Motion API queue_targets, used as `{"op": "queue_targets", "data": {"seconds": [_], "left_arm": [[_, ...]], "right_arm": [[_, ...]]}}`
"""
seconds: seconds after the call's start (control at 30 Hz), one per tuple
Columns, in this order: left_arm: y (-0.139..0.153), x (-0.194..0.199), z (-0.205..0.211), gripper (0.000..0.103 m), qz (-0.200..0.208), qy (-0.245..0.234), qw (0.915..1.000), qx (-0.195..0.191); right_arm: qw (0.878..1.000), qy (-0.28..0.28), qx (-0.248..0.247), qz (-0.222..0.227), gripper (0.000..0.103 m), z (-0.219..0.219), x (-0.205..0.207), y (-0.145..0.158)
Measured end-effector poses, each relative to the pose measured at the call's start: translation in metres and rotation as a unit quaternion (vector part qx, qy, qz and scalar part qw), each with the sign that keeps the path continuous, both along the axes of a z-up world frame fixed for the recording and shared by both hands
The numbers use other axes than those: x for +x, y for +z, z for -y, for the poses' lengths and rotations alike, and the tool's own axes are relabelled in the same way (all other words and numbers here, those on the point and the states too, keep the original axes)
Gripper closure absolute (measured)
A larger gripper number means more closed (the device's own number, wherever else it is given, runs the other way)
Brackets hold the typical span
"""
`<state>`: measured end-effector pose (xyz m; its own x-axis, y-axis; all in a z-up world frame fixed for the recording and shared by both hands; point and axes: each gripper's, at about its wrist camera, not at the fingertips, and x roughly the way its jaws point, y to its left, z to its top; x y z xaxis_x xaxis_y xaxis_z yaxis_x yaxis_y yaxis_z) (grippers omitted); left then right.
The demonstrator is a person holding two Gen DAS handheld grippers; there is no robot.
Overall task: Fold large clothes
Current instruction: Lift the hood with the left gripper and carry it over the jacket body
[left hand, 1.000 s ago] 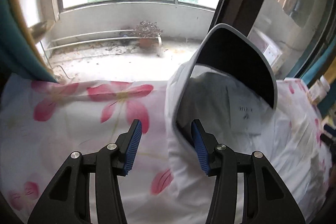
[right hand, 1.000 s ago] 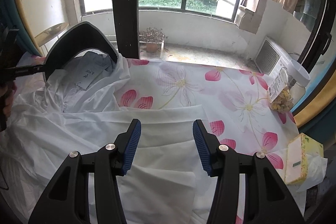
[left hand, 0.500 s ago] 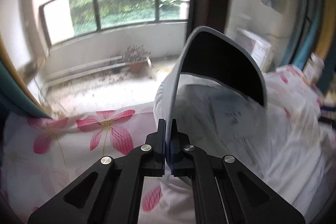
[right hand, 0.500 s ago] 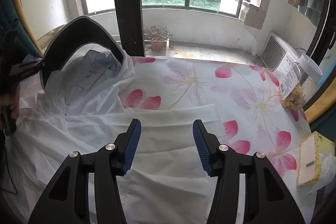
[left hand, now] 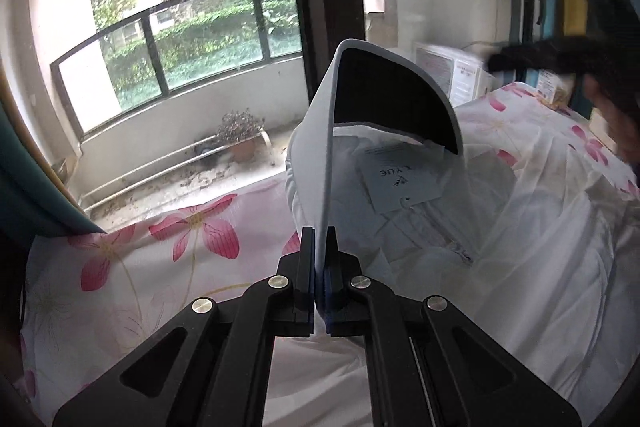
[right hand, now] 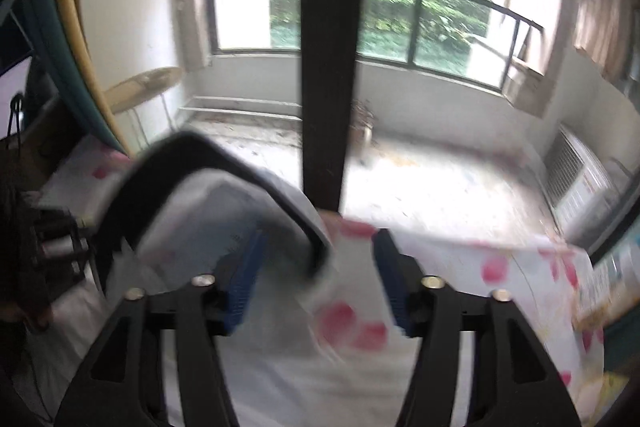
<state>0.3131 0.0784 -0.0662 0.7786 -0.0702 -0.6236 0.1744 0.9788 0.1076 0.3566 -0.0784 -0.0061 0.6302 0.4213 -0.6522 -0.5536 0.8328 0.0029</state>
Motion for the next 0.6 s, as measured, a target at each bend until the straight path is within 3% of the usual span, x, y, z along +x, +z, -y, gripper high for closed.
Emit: {"op": "queue_targets", "data": {"seconds": [0.13,0.3,0.43,0.6], "left_arm": [[-0.002,-0.005,-0.004,0.100,0.002,-0.008,1.0000,-0.001],[-0.004,-0.014,-0.007,0.100,0.005,-0.021,0.9998,0.005],[-0.005,-0.025,-0.004,0.100,0.008,-0.037,0.9988,0.029],[-0.003,-0.028,-0.018,0.097,-0.012,-0.028,0.9993,0.020]], "right_arm": [[0.999,0.035,0.038,0.013,0.025,-0.033,0.014,0.017],[0.994,0.057,0.087,-0.032,0.024,-0.069,0.035,0.018],[0.996,0.048,0.051,-0.047,0.024,-0.100,0.041,-0.002],[0.996,0.045,-0.013,-0.079,0.024,-0.106,0.034,-0.044]]}}
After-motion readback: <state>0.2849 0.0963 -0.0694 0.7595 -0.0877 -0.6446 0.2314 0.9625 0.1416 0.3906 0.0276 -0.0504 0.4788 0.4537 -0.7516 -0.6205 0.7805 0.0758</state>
